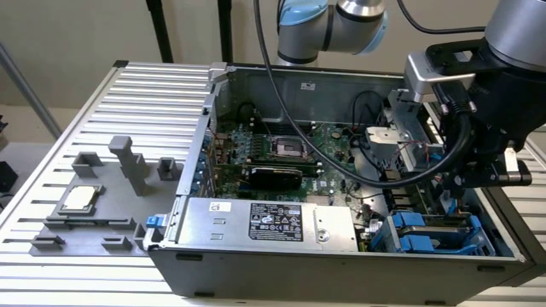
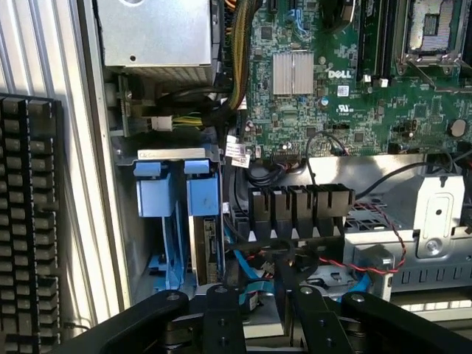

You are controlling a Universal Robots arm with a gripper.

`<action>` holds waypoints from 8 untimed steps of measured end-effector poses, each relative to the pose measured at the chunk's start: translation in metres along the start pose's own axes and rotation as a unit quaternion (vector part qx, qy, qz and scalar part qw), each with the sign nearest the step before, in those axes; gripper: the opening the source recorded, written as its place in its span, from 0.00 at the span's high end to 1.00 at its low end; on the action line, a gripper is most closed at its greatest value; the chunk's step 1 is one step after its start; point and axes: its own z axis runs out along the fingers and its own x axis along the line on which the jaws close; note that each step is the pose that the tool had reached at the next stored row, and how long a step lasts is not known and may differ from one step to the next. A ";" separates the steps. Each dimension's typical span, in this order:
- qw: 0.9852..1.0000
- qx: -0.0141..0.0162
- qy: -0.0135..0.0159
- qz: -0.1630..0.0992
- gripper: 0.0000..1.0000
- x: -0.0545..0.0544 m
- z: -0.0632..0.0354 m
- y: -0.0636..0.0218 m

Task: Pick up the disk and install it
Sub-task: 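Insert the second disk wire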

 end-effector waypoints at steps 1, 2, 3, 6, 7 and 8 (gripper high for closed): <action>1.000 -0.001 0.000 0.001 0.67 0.000 0.0002 -0.0012; 1.000 -0.001 0.001 0.002 0.67 0.000 0.0004 -0.0023; 1.000 -0.001 0.001 0.003 0.67 0.000 0.0006 -0.0032; 1.000 -0.002 0.002 0.006 0.67 0.001 0.0011 -0.0050; 1.000 -0.003 0.002 0.008 0.67 0.001 0.0013 -0.0052; 1.000 -0.003 0.002 0.009 0.67 0.002 0.0013 -0.0053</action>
